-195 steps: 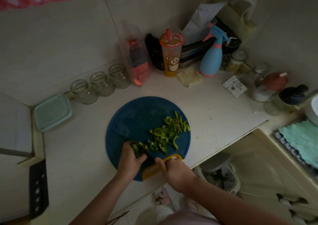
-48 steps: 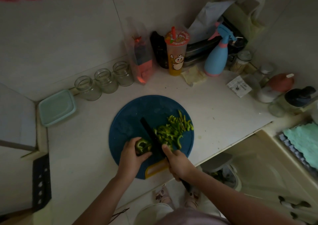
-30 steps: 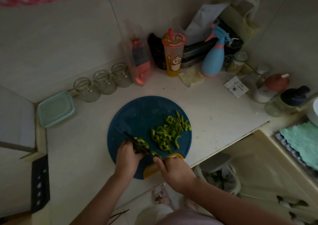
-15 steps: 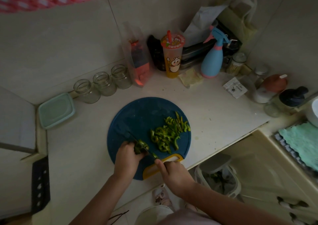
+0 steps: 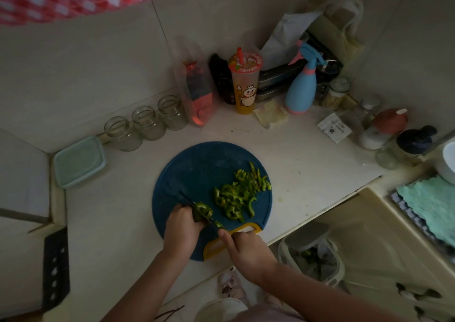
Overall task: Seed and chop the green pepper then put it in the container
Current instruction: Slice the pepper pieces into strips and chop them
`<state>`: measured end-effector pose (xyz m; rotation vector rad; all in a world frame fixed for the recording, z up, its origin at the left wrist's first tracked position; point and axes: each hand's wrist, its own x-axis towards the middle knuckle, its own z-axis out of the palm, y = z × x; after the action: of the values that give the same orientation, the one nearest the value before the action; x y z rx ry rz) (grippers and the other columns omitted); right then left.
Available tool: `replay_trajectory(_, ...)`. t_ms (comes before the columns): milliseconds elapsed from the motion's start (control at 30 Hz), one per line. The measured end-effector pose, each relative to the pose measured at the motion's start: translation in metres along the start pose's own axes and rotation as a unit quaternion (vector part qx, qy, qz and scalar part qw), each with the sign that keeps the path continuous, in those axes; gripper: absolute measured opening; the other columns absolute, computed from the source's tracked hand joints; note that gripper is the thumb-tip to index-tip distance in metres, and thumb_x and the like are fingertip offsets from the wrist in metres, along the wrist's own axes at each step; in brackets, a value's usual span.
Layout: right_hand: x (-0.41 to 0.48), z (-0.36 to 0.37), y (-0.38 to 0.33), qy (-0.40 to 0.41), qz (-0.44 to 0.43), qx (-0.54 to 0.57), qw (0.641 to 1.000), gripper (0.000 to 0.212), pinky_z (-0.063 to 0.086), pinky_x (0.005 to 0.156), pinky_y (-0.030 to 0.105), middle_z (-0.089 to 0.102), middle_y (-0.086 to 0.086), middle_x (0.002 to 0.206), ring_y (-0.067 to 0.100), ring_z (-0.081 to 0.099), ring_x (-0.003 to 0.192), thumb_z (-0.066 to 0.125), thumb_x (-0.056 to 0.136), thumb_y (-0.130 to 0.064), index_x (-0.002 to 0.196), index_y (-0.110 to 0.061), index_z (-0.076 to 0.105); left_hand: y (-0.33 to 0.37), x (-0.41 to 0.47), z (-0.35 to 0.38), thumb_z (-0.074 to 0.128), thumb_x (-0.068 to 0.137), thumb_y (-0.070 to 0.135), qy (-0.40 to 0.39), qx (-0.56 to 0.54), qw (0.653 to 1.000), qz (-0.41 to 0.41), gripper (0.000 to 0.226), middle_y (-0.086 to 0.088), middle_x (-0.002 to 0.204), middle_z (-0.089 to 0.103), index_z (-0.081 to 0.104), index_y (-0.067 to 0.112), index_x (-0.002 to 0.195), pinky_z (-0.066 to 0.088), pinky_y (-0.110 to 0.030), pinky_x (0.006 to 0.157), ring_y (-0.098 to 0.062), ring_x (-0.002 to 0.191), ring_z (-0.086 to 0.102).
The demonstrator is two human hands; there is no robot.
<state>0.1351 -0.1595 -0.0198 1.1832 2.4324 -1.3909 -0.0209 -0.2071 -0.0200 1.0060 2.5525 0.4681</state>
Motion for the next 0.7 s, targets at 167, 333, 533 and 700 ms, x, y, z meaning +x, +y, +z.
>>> replay_trajectory(167, -0.0025, -0.0025, 0.0000, 0.008, -0.006, -0.027, 1.000, 0.057, 0.037, 0.065, 0.034, 0.043, 0.003, 0.060, 0.025, 0.051, 0.069, 0.022, 0.097, -0.056, 0.059, -0.017, 0.039, 0.0019, 0.0003, -0.0010, 0.075, 0.076, 0.021, -0.005, 0.005, 1.000, -0.002, 0.033, -0.016, 0.105, 0.062, 0.068, 0.002, 0.102, 0.046, -0.034, 0.081, -0.030, 0.097, 0.061)
replay_trajectory(333, -0.0045, -0.0028, -0.0002, 0.033, -0.015, -0.075, 0.997, 0.054, 0.036, 0.065, 0.033, 0.063, 0.013, 0.084, 0.032, 0.060, 0.083, 0.021, 0.097, -0.057, 0.065, -0.019, 0.042, 0.0018, 0.0003, -0.0006, 0.074, 0.077, 0.017, -0.016, 0.004, 1.000, -0.005, 0.036, -0.016, 0.111, 0.061, 0.066, 0.002, 0.108, 0.047, -0.033, 0.083, -0.028, 0.101, 0.061)
replay_trajectory(533, -0.0051, -0.0039, -0.0002, 0.020, -0.010, -0.068, 0.997, 0.053, 0.032, 0.063, 0.032, 0.045, 0.003, 0.066, 0.031, 0.059, 0.081, 0.022, 0.097, -0.056, 0.060, -0.021, 0.035, 0.0023, 0.0010, -0.0018, 0.074, 0.076, 0.019, -0.019, 0.002, 1.000, -0.002, 0.033, -0.016, 0.108, 0.061, 0.068, 0.002, 0.104, 0.048, -0.034, 0.079, -0.029, 0.097, 0.061)
replay_trajectory(700, -0.0046, -0.0016, 0.0013, 0.033, -0.015, -0.056, 0.998, 0.054, 0.035, 0.063, 0.032, 0.052, 0.007, 0.072, 0.031, 0.060, 0.080, 0.022, 0.097, -0.056, 0.066, -0.017, 0.043, 0.0029, -0.0003, -0.0007, 0.074, 0.077, 0.021, -0.018, 0.005, 1.000, -0.005, 0.033, -0.016, 0.107, 0.061, 0.067, 0.001, 0.102, 0.046, -0.033, 0.078, -0.030, 0.096, 0.061)
